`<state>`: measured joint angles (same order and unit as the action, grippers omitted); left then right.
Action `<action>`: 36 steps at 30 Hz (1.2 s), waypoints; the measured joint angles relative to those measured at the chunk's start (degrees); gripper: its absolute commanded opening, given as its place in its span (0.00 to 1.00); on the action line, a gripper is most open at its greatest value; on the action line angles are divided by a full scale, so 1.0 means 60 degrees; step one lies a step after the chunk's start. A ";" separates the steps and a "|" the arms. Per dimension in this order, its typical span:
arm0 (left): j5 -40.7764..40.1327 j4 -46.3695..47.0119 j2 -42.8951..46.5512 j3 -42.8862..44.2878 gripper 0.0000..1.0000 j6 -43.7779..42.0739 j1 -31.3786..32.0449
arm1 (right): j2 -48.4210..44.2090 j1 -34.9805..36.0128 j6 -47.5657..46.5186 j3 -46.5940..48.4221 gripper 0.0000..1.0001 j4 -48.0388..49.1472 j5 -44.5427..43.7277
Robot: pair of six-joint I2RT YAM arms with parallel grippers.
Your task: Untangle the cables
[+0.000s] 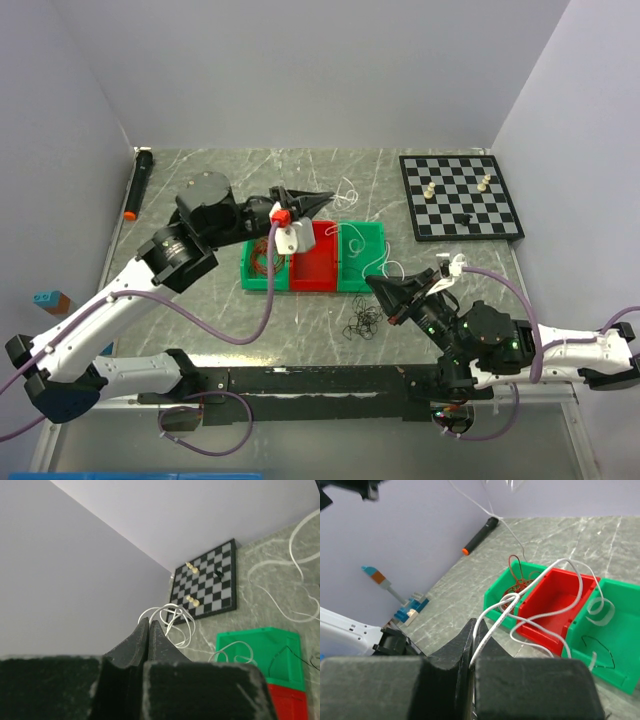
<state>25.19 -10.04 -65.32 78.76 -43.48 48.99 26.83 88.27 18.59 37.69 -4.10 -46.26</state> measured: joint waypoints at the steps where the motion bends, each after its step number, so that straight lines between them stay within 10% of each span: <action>1: 0.0000 0.0036 0.0018 -0.0135 0.01 -0.0073 0.0000 | -0.0051 0.0000 0.0069 -0.0033 0.00 -0.0058 -0.0040; 20: -0.2029 0.5300 -0.0302 -0.1300 0.01 -0.0710 0.0018 | -0.0404 0.0000 0.1031 -0.0342 0.00 -0.1093 -0.0397; 36: -0.2561 0.5482 -0.0087 -0.2477 0.01 -0.0670 0.0018 | -0.0408 0.0000 0.1268 -0.0423 0.00 -0.1271 -0.0397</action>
<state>9.82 22.85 -65.84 63.90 -47.51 49.10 24.38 88.27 26.20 35.16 -11.73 -48.64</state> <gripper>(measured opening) 0.022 0.009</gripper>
